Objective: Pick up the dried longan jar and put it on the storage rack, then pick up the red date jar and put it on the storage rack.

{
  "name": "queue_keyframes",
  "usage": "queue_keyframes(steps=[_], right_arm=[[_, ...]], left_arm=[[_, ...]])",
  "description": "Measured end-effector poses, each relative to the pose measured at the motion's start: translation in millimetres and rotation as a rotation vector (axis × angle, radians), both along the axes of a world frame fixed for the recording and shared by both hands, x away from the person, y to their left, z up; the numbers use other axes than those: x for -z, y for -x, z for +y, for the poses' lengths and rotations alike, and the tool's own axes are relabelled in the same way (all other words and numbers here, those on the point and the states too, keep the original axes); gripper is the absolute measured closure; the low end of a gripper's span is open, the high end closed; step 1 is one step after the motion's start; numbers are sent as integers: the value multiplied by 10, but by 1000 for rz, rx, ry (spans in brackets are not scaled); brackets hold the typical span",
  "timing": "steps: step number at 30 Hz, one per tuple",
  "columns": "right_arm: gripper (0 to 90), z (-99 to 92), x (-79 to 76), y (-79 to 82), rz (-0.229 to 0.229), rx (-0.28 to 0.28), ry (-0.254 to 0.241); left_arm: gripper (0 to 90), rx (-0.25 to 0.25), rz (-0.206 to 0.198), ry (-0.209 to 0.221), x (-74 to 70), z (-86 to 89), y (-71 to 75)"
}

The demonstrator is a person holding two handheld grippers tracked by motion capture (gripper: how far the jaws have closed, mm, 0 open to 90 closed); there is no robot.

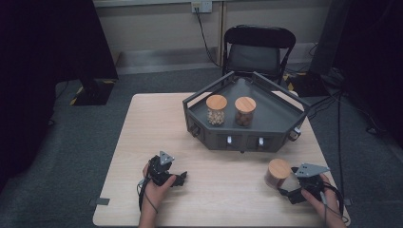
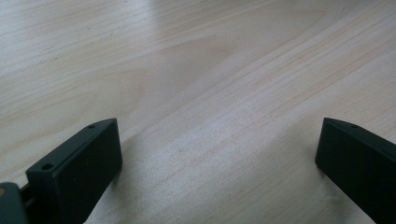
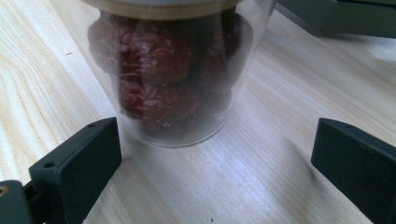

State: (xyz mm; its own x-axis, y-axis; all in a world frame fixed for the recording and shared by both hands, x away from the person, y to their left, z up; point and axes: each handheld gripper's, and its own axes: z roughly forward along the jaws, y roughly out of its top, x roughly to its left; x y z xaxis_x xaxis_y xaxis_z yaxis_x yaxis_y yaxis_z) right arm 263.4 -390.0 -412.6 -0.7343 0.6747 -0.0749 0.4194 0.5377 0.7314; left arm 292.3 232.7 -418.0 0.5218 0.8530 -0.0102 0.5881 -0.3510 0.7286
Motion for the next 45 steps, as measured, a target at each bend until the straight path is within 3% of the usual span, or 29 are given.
queue_keyframes(steps=[7, 45], right_arm=[[0, -42, -19, -74, 58, 18, -21], [0, -37, -19, -71, 58, 21, -21]], left_arm=[[2, 0, 0, 0, 0, 0, 1], [2, 1, 0, -1, -1, 1, 3]])
